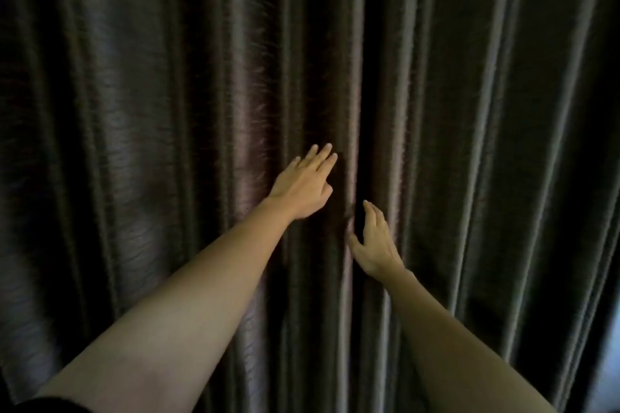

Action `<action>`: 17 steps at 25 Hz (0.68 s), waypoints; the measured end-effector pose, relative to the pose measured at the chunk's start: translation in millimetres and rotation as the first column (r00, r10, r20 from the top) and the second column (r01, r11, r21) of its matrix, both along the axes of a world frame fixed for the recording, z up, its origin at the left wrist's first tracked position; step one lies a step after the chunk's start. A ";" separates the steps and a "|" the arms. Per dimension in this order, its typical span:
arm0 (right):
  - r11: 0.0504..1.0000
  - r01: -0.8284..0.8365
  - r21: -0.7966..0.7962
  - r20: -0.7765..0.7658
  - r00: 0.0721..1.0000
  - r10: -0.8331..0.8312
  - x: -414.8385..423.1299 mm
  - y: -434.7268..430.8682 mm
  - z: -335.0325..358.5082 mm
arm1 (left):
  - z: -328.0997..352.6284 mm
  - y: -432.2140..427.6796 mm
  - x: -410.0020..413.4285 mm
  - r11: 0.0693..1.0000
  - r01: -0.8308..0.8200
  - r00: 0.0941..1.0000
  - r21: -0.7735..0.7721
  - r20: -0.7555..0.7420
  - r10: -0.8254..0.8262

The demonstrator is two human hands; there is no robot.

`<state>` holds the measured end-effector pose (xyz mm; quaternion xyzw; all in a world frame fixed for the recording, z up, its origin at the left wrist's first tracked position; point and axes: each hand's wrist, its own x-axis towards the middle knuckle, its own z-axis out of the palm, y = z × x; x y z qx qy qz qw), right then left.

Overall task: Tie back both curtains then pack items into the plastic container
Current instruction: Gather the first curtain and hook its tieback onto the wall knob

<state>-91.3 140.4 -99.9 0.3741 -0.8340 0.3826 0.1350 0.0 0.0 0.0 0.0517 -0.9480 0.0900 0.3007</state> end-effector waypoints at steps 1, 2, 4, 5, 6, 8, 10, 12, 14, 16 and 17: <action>0.999 -0.034 -0.022 -0.007 0.999 0.033 -7.2 -2.2 1.1 | 7.1 2.9 -11.0 0.996 -0.011 0.999 -0.091 -0.033 0.008; 0.995 -0.090 -0.036 -0.024 0.996 0.089 -14.0 -3.7 3.7 | 14.9 3.1 -20.5 0.988 -0.012 0.997 -0.153 -0.074 0.001; 0.980 -0.191 -0.048 -0.036 0.981 0.189 -28.8 -11.8 11.1 | 35.5 5.6 -36.2 0.974 -0.018 0.994 -0.227 -0.112 -0.008; 0.969 -0.238 -0.066 -0.031 0.971 0.237 -39.0 -19.4 14.1 | 44.0 5.9 -44.1 0.969 -0.044 0.993 -0.245 -0.121 0.014; 0.957 -0.277 -0.089 -0.022 0.961 0.276 -46.7 -26.6 16.3 | 47.6 2.7 -53.2 0.963 -0.080 0.989 -0.256 -0.142 0.044; 0.930 -0.344 -0.129 0.005 0.938 0.348 -60.1 -43.3 22.1 | 50.4 -7.6 -65.2 0.951 -0.200 0.968 -0.235 -0.200 0.154; 0.902 -0.405 -0.149 0.018 0.911 0.412 -68.0 -63.8 24.6 | 48.1 -18.7 -69.5 0.940 -0.284 0.933 -0.190 -0.282 0.225; 0.874 -0.451 -0.182 -0.013 0.890 0.457 -69.7 -86.5 31.4 | 43.0 -30.5 -66.3 0.940 -0.327 0.873 -0.101 -0.414 0.259; 0.854 -0.491 -0.175 -0.080 0.871 0.484 -65.1 -111.9 40.3 | 38.2 -43.2 -58.5 0.947 -0.292 0.801 0.131 -0.507 0.317; 0.868 -0.471 -0.158 -0.158 0.880 0.448 -57.6 -137.3 46.7 | 30.7 -55.1 -47.0 0.937 -0.299 0.749 0.181 -0.565 0.348; 0.874 -0.457 -0.165 -0.209 0.882 0.422 -53.5 -149.4 49.6 | 26.5 -62.1 -39.3 0.925 -0.368 0.723 0.092 -0.597 0.347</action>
